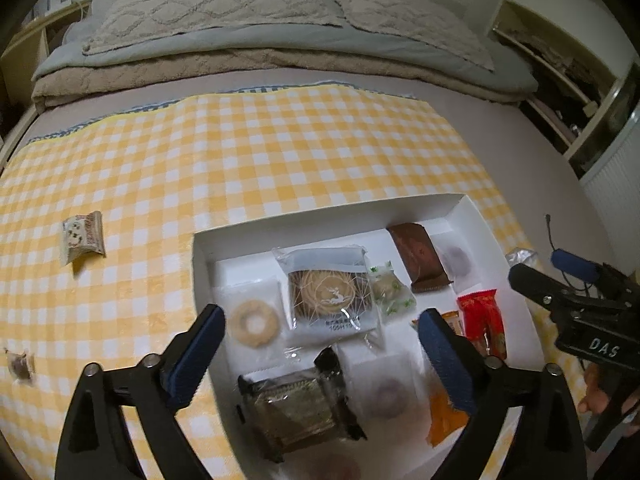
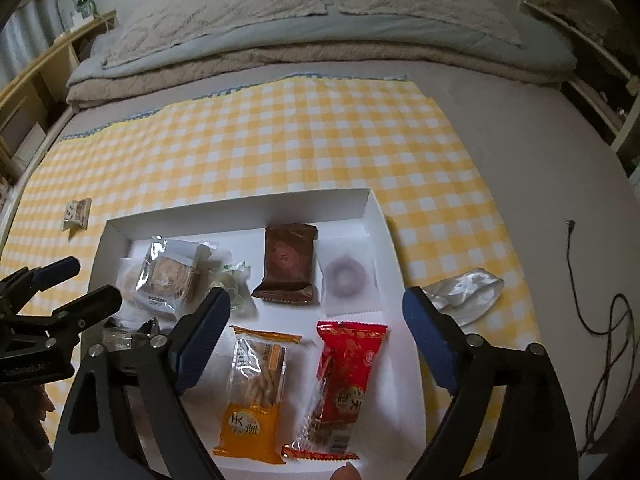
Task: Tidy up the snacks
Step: 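Move both tools back over the last two packets on the cloth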
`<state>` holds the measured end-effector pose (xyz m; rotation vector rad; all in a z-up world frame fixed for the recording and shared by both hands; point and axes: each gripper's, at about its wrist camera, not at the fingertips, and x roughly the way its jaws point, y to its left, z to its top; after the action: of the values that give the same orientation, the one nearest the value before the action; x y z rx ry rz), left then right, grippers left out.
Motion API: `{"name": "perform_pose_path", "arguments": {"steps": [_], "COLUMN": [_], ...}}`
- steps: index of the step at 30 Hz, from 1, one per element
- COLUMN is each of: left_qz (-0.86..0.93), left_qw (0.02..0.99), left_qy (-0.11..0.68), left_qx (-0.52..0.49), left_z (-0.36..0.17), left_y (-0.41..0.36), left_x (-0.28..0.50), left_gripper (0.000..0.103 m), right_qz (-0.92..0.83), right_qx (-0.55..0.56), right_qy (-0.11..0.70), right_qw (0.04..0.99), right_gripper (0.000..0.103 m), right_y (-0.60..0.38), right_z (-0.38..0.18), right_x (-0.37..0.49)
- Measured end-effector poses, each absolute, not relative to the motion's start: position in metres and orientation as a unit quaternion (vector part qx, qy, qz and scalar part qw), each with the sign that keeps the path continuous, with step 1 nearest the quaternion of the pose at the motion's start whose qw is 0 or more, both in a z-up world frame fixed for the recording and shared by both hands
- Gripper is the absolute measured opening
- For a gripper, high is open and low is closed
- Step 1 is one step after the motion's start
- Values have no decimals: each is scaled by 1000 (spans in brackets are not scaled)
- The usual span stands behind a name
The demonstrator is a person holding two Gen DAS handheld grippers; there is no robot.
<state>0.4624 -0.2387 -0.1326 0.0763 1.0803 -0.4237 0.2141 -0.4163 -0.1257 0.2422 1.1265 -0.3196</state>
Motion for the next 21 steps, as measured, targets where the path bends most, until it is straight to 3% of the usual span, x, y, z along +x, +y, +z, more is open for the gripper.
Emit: {"name": "perform_pose_path", "arguments": {"steps": [3, 21], "left_qz": [-199, -176], "left_qw": [838, 871], "left_qy": [506, 456], "left_qx": [46, 47], "left_z": [-124, -54], "left_y": [-233, -167], "left_x": [454, 409], "left_gripper": [103, 103], "right_qz": [-157, -143], "right_qx": [115, 98], "right_qy": [523, 476], "right_qw": [830, 862], "right_gripper": [103, 103], "right_y": [-415, -369], "right_z": [-118, -63], "right_x": [207, 185]}}
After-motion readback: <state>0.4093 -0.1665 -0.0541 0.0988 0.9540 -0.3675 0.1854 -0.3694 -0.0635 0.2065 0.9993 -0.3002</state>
